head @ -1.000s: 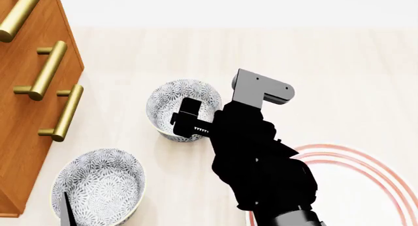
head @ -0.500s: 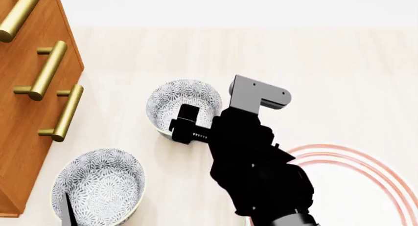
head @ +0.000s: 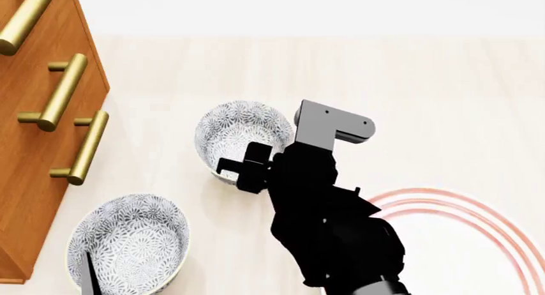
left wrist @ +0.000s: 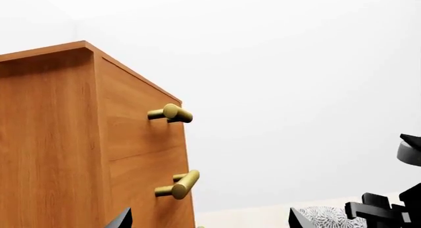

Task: Pick up the bowl and put it in the front on the plate.

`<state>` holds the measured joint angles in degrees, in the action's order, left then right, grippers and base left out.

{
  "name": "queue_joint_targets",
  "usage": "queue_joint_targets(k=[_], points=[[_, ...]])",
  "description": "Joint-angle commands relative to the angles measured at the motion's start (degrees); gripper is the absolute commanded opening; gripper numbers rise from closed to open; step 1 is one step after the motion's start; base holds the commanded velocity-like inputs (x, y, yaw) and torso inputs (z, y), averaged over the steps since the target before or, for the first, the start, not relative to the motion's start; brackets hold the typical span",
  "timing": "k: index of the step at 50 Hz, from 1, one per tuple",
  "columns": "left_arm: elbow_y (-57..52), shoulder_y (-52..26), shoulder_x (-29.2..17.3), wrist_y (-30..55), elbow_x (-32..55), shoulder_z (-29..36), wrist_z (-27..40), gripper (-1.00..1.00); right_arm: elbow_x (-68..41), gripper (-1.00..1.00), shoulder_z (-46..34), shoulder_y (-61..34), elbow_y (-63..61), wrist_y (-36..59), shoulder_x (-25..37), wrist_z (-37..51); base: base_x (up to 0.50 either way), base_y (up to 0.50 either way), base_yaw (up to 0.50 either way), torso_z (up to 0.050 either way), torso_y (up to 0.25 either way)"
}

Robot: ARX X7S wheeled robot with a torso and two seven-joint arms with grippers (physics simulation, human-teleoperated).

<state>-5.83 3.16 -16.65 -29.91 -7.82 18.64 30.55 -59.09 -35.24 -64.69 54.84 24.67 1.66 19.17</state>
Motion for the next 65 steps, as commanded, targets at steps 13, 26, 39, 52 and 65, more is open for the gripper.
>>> queue_joint_targets(k=[13,26,39,52,65], points=[[0.0,-0.3,0.2,0.4,-0.1,-0.3,0.0,1.00,-0.7,-1.00,-1.8,1.4,-2.7,-0.3,0.6,1.0,0.00,0.00,0.00,0.000,0.000],[-0.2,0.1,-0.1,0.1,-0.2,0.1,0.3,1.00,-1.5,-1.00,-1.7,2.4,-11.8,0.0,3.6,5.0,0.00,0.00,0.00,0.000,0.000],[0.0,0.0,-0.2,-0.1,-0.4,0.3,0.6,1.00,-4.5,-1.00,1.9,1.4,-26.1,1.6,11.8,10.4,0.00,0.00,0.00,0.000,0.000],[0.0,0.0,-0.4,0.1,-0.1,0.7,0.7,1.00,-9.4,-1.00,7.6,1.8,-47.3,5.2,26.6,15.9,0.00,0.00,0.00,0.000,0.000],[1.5,-0.5,-0.2,-0.1,0.7,1.2,0.8,1.00,-16.4,-1.00,14.5,6.8,-69.0,7.3,42.3,18.4,0.00,0.00,0.00,0.000,0.000]])
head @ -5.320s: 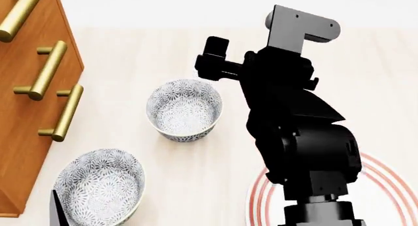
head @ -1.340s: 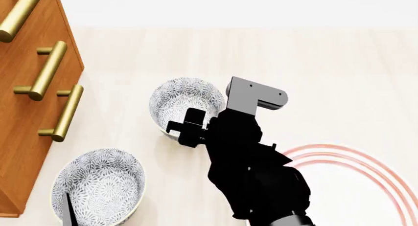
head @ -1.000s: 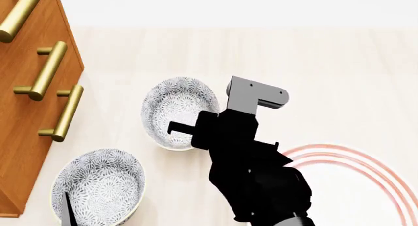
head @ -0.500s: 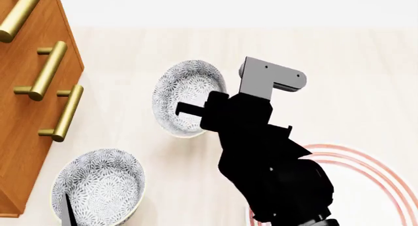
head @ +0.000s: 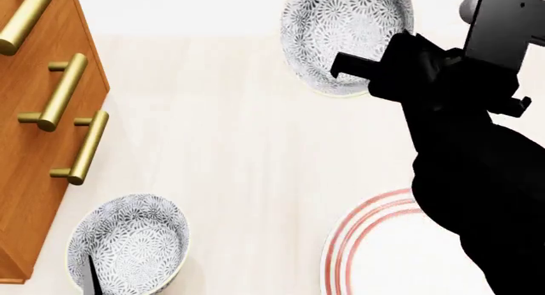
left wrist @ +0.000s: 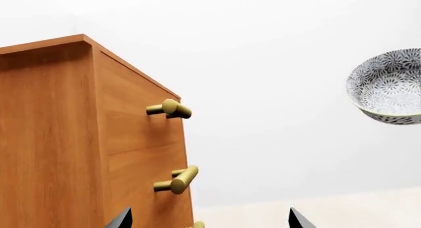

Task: Pick up the bowl and put it in the front on the plate.

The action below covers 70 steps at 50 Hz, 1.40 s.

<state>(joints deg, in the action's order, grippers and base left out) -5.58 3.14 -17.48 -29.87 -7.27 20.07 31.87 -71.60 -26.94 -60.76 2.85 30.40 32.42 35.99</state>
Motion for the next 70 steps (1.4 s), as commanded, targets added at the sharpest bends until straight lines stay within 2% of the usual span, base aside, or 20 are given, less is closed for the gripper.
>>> queue_joint_targets(k=[1,12,22,27,34,42,51,70], points=[[1.6,-0.7,0.8,0.0,0.5,-0.1,-0.5,1.00,-4.6,-1.00,6.9,3.4,-18.5,1.7,12.8,1.9,0.00,0.00,0.00,0.000,0.000],[1.8,-1.4,0.8,0.5,1.5,-0.2,-0.4,1.00,-8.1,-1.00,9.9,9.7,-27.1,1.7,21.8,-2.9,0.00,0.00,0.00,0.000,0.000],[1.5,-1.5,0.7,1.2,1.2,0.2,-0.4,1.00,-11.2,-1.00,16.1,22.4,-31.9,-3.1,31.3,-9.0,0.00,0.00,0.00,0.000,0.000],[1.1,-1.5,0.6,1.6,0.9,0.3,-0.4,1.00,-20.4,-1.00,19.8,30.8,-29.6,-5.4,33.8,-10.2,0.00,0.00,0.00,0.000,0.000],[1.3,-1.5,0.5,1.6,0.4,0.8,-0.4,1.00,-24.0,-1.00,24.3,40.2,-25.6,-9.6,33.9,-10.5,0.00,0.00,0.00,0.000,0.000],[1.4,-1.5,0.4,1.7,0.4,1.1,-0.4,1.00,-23.3,-1.00,22.0,39.5,-21.0,-9.7,30.4,-9.9,0.00,0.00,0.00,0.000,0.000],[1.7,-1.5,0.3,1.3,0.3,1.4,-0.2,1.00,-23.1,-1.00,20.9,40.4,-20.1,-9.2,29.7,-9.4,0.00,0.00,0.00,0.000,0.000],[1.5,-1.4,0.0,1.4,0.1,1.8,0.1,1.00,-23.0,-1.00,20.0,46.5,-22.3,-7.3,32.3,-10.0,0.00,0.00,0.00,0.000,0.000]])
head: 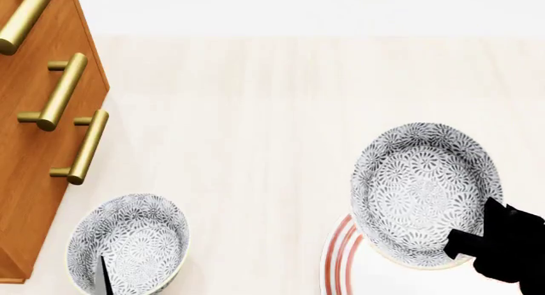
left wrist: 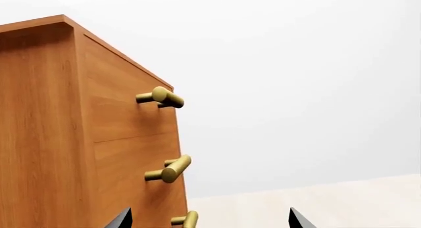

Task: Pick up the bowl and put it in the front on the plate.

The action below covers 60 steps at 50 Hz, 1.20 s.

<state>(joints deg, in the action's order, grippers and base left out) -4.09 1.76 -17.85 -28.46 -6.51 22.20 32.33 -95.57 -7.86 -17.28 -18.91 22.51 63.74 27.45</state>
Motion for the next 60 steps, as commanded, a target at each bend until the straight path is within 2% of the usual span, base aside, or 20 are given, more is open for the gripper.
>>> queue_joint_targets(k=[1,23,41,60], points=[[0.1,0.0,0.4,0.0,-0.6,-0.3,-0.4,1.00,0.9,-1.00,1.0,3.4,-0.7,0.8,1.3,-1.9,0.00,0.00,0.00,0.000,0.000],[0.2,-0.3,0.2,0.4,-0.6,0.3,-0.2,1.00,3.2,-1.00,0.1,8.8,1.6,0.0,0.4,-3.5,0.00,0.00,0.00,0.000,0.001],[0.4,-0.5,0.1,0.6,-0.4,0.6,0.1,1.00,5.5,-1.00,-2.2,7.1,5.7,0.4,-2.8,-4.0,0.00,0.00,0.00,0.000,0.000],[0.3,-0.5,-0.2,0.7,-0.4,1.0,0.3,1.00,6.5,-1.00,-2.8,6.9,7.2,0.4,-3.6,-4.2,0.00,0.00,0.00,0.000,0.000]])
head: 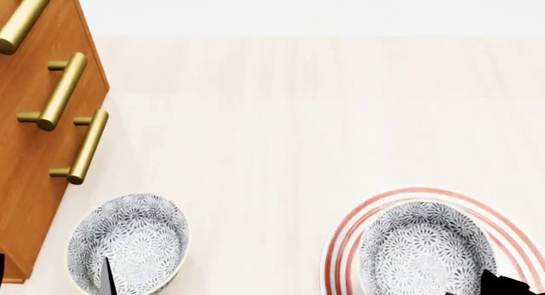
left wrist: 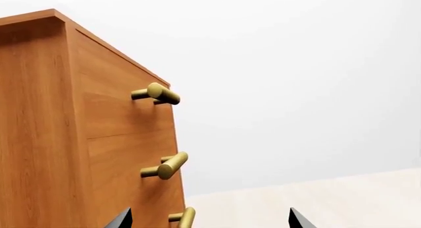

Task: Pick up the bowl and put it in the front on the plate.

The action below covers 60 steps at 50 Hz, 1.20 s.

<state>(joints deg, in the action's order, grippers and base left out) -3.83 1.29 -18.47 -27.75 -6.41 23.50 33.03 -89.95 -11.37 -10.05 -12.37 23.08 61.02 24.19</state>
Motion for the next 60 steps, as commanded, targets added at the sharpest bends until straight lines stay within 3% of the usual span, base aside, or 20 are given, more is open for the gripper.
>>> queue_joint_targets(k=[1,41,42,60], points=[[0.0,0.0,0.4,0.0,-0.5,-0.3,-0.4,1.00,1.0,-1.00,0.7,-0.3,0.8,-0.2,-0.8,-0.9,0.00,0.00,0.00,0.000,0.000],[0.5,-0.3,0.0,0.2,0.0,0.5,-0.1,1.00,4.2,-1.00,-1.1,-1.5,5.2,-0.2,-3.1,-1.5,0.00,0.00,0.00,0.000,0.000],[0.5,-0.3,0.0,0.1,0.0,0.5,0.0,1.00,4.3,1.00,-1.1,-1.5,5.1,-0.1,-3.1,-1.4,0.00,0.00,0.00,0.000,0.000],[0.4,-0.5,-0.2,0.4,0.3,0.8,0.1,1.00,2.2,1.00,2.9,-3.1,1.2,-0.8,0.6,0.8,0.00,0.00,0.00,0.000,0.000]])
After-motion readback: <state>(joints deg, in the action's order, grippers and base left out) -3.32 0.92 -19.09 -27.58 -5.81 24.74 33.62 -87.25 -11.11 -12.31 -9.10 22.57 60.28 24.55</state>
